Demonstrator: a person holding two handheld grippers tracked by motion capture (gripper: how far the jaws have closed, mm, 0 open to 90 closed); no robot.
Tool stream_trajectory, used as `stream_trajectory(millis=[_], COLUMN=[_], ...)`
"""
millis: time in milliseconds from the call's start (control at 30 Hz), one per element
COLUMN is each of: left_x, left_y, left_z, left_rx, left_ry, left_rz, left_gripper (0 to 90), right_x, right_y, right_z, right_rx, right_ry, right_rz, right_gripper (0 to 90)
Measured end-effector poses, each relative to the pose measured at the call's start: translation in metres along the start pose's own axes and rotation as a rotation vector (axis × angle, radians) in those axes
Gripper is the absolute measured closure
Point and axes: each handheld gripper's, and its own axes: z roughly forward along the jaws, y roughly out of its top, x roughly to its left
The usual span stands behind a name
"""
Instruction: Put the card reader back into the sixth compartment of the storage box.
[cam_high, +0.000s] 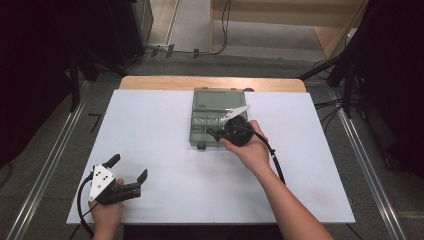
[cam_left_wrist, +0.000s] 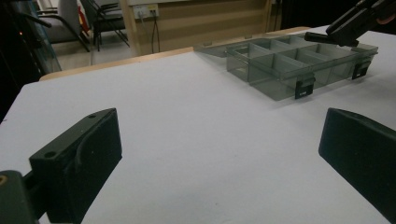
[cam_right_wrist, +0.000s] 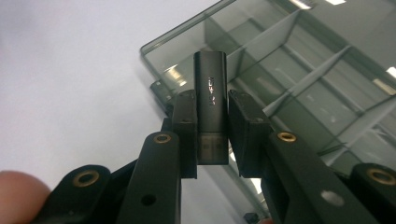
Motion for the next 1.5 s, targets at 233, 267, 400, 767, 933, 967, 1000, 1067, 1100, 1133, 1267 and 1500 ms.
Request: stream_trajectory(millis=[233,267,400,767,933,967,1000,1067,1100,1133,1267,1500], left_x=[0.0,0.0,0.0,-0.001,-0.001,-0.001,-0.001,-0.001,-0.001,0.0,-0.001,-0.001], left_y=[0.0,0.0,0.0,0.0,0.0,0.0,0.0,0.0,0.0,0.0,0.0,0.0], left_z=[0.0,0.0,0.0,0.0,0.0,0.0,0.0,0.0,0.0,0.0,0.0,0.0], left_rx=[0.0,-0.001,0.0,0.001,0.002,0.002,0.001,0.0,0.001,0.001,0.001,0.001], left_ry=[-0.001,-0.001,-0.001,0.003,0.004,0.003,0.003,0.003,0.002,0.002,0.003,0.004], left_rz=[-0.001,-0.001,0.0,0.001,0.003,0.002,0.002,0.001,0.001,0.001,0.001,0.001], left_gripper=[0.0,0.0,0.0,0.0,0.0,0.0,0.0,0.0,0.0,0.0,0.0,0.0], right_x=[-0.005,-0.006,-0.006,-0.011,-0.012,-0.012,-0.012,-0.014,-0.014,-0.014,-0.016,-0.019], right_y=[-0.002,-0.003,-0.011,-0.041,-0.053,-0.055,-0.057,-0.063,-0.065,-0.068,-0.079,-0.096], right_z=[-0.006,-0.007,-0.014,-0.034,-0.041,-0.042,-0.043,-0.045,-0.047,-0.048,-0.053,-0.062], right_rx=[-0.074,-0.081,-0.125,-0.199,-0.213,-0.212,-0.217,-0.223,-0.226,-0.23,-0.239,-0.252], right_ry=[-0.041,-0.047,-0.049,-0.03,-0.036,-0.04,-0.042,-0.046,-0.047,-0.043,-0.055,-0.058], right_rz=[0.048,0.054,0.068,0.086,0.098,0.099,0.099,0.1,0.105,0.105,0.106,0.119], right_gripper=[25.6,19.3,8.5,0.0,0.0,0.0,0.0,0.0,0.0,0.0,0.0,0.0])
